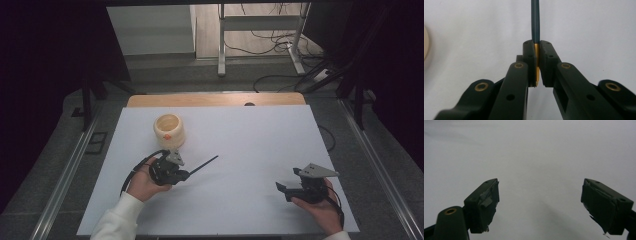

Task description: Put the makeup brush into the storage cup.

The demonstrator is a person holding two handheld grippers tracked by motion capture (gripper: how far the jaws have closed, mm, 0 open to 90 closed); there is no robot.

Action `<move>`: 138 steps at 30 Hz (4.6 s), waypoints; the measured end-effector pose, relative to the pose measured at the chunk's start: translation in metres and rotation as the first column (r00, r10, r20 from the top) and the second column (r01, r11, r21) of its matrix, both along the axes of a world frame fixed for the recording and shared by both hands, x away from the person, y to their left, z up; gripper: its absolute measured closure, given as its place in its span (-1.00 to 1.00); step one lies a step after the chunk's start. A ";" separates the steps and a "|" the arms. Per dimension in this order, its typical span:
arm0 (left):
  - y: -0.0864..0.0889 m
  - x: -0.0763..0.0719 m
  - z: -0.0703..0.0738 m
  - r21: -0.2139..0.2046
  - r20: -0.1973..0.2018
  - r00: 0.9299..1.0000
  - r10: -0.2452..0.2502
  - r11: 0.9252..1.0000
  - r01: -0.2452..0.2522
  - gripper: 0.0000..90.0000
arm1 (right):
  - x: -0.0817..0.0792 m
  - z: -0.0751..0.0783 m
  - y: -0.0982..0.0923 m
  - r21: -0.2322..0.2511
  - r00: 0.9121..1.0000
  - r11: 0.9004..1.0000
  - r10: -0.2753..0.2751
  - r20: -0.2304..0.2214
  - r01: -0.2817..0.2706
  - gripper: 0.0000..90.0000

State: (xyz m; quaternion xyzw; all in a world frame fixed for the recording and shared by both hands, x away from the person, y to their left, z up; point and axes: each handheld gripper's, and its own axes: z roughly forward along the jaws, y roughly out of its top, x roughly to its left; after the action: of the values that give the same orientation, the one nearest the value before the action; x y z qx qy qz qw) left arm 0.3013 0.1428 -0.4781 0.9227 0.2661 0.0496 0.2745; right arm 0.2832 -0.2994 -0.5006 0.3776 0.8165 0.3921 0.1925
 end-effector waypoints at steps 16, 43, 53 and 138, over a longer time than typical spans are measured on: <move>-0.017 -0.003 0.001 0.006 0.005 0.999 -0.038 0.999 0.038 0.88 | 0.001 0.002 0.016 -0.003 0.999 1.000 0.029 0.018 -0.029 -0.65; -0.021 -0.004 0.006 -0.002 0.014 0.999 -0.044 0.999 0.044 0.88 | 0.000 0.010 0.028 -0.029 0.996 0.998 0.063 0.055 -0.061 -0.65; -0.023 -0.004 0.006 -0.002 0.012 0.999 -0.048 0.999 0.048 0.88 | 0.001 0.012 0.033 -0.031 0.996 0.997 0.071 0.061 -0.070 -0.65; -0.045 0.003 0.009 0.037 0.006 0.996 -0.093 0.995 0.093 0.88 | 0.012 0.039 0.085 -0.079 0.969 0.975 0.216 0.120 -0.208 -0.65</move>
State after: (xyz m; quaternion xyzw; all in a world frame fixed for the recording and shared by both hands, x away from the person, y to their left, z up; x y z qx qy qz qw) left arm 0.3040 0.0981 -0.4688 0.9388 0.2206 0.0454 0.2605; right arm 0.2957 -0.2142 -0.4615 0.2557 0.8506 0.4066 0.2139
